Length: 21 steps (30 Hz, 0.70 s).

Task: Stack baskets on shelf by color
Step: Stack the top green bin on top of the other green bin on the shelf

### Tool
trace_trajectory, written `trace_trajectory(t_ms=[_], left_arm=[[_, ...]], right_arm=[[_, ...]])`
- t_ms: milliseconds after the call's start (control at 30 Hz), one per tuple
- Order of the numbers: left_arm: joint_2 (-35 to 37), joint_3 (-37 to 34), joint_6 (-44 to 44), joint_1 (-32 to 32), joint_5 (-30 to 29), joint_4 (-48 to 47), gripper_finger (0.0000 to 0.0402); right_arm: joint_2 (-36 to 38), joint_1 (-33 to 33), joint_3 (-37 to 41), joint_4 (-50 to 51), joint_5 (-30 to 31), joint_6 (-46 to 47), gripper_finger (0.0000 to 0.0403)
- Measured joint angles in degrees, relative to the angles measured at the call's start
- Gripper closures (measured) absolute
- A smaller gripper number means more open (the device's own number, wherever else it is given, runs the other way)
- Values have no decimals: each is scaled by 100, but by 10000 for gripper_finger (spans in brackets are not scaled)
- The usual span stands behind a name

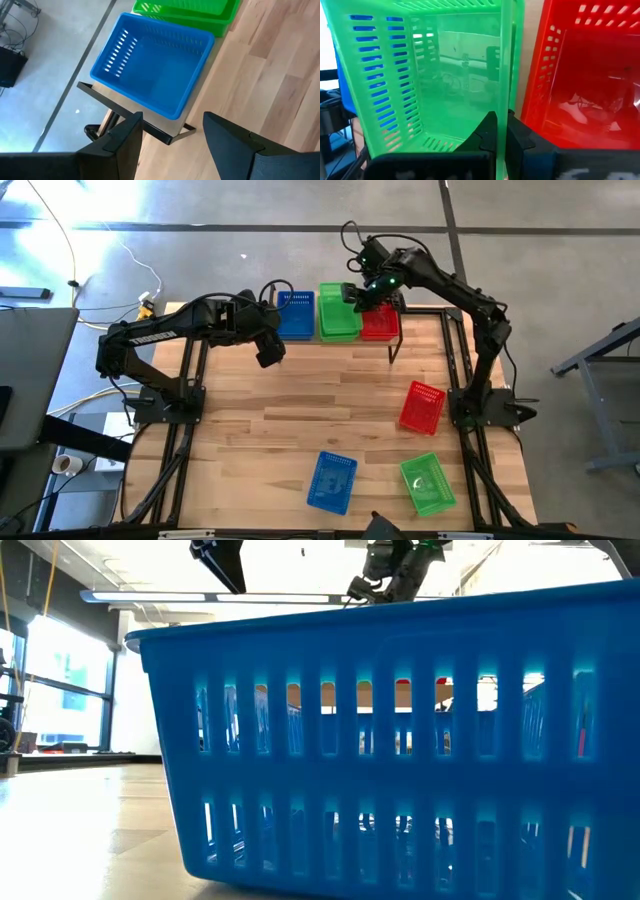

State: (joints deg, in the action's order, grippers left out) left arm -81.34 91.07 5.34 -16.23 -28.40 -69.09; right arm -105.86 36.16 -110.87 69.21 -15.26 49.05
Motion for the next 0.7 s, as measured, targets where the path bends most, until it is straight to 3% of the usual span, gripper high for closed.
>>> trace_trajectory(t_ms=[300, 700], left_arm=[[0, -1, -34, 0, -2, 0, 204], [0, -1, -111, 0, -2, -1, 204]], right_arm=[[0, 0, 0, 0, -36, 47, 399], [2, -13, -41, -8, 52, -138, 304]])
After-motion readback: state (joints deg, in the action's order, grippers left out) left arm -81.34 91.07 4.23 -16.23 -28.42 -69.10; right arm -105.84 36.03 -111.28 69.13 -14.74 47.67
